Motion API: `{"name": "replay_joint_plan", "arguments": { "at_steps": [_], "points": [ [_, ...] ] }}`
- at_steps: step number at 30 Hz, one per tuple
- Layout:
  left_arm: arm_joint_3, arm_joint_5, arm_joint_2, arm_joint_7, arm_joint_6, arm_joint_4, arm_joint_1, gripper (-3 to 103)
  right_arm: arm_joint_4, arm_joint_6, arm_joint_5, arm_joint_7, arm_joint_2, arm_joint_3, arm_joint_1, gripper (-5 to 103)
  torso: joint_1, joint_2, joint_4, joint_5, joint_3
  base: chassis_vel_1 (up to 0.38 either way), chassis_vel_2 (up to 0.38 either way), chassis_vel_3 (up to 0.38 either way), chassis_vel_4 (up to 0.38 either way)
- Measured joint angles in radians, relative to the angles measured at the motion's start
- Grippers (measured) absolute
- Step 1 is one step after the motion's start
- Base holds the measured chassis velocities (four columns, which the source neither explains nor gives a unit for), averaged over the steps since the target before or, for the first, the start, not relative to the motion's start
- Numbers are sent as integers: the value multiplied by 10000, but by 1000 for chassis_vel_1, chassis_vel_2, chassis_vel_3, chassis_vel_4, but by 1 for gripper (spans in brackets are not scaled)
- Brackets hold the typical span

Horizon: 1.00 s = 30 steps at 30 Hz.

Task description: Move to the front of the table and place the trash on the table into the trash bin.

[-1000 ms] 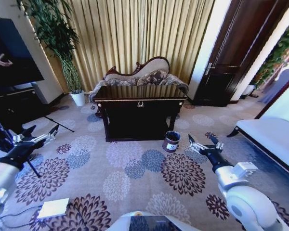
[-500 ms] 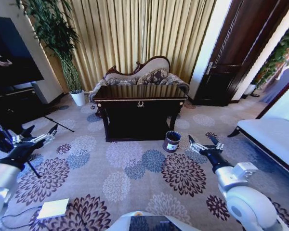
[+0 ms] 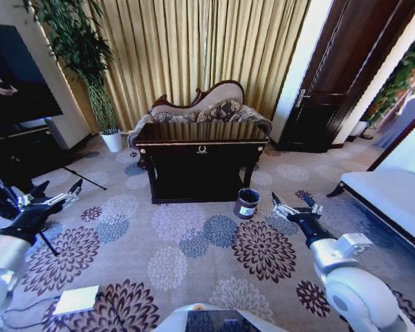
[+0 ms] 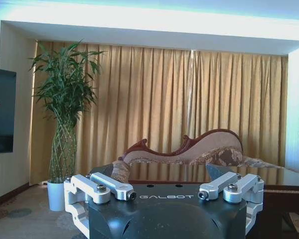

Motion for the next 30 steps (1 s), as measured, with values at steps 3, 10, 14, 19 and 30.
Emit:
{"name": "replay_joint_plan", "arguments": {
  "at_steps": [3,10,14,19,30],
  "points": [
    [-5,5,0,2,6,-3,4,100,4,-20,-12,4,2,3,0,100,0,1,0,0,0,0,0,0,0],
    [-11,8,0,7,17,-8,9,100,10,-29,-15,10,7,8,0,100,0,1,0,0,0,0,0,0,0],
    [-14,9,0,11,21,-8,10,100,13,-31,-15,13,9,9,1,100,-1,0,0,0,0,0,0,0,0],
    [-15,9,3,14,27,-9,14,100,17,-34,-15,16,11,9,1,100,-1,1,0,0,0,0,0,0,0],
    [-16,8,5,19,32,-9,15,100,21,-39,-12,21,11,9,1,100,-1,1,0,0,0,0,0,0,0]
  ]
}}
